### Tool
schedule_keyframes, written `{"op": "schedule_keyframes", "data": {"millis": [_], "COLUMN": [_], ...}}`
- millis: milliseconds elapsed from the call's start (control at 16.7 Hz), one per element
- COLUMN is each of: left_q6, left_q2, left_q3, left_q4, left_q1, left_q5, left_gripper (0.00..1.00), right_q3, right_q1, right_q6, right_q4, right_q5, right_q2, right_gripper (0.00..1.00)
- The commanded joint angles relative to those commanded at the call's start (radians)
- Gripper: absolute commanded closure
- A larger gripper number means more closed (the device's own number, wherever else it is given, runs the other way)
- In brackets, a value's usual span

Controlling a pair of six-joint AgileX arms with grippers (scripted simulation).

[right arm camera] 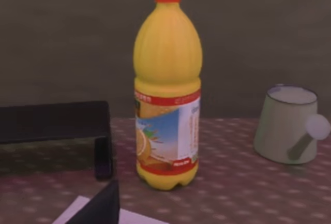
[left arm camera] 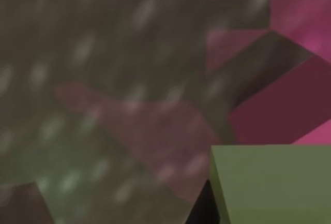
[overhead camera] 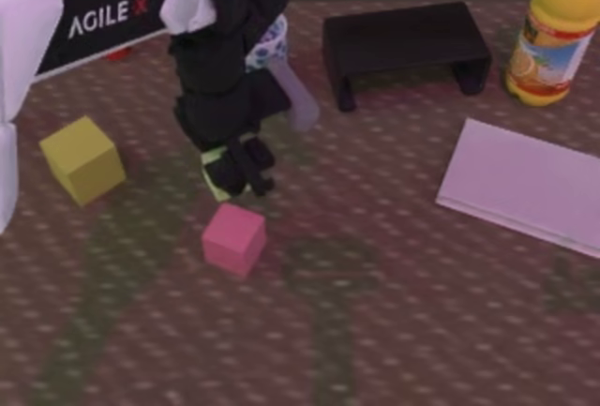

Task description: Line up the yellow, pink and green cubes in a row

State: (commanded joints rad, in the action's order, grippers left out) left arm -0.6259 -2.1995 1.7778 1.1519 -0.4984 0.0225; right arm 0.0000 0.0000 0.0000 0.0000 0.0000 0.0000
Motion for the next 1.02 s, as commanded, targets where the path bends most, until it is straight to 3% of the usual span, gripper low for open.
{"op": "schedule_keyframes", "data": {"millis": [480,660,1020], "left_q6": [-0.070,-0.077,-0.075], "left_q2": [-0.265,-0.291,-0.289], "left_q3": [0.517,0.562,0.523], "left_q4": [0.220,0.242,0.198], "left_q1": [-0.342,-0.382,-0.376], "left_q5": [0.005,0.005,0.004], "left_gripper": [1.00,1.00,1.00], "right_q3": [0.000,0.000,0.000], "right_q1": [0.000,0.000,0.000], "right_q6": [0.000,0.000,0.000], "right_q4": [0.000,0.000,0.000], "right_q5": [0.000,0.000,0.000], "right_q2": [0.000,0.000,0.000], "right_gripper": [0.00,0.00,0.00]}}
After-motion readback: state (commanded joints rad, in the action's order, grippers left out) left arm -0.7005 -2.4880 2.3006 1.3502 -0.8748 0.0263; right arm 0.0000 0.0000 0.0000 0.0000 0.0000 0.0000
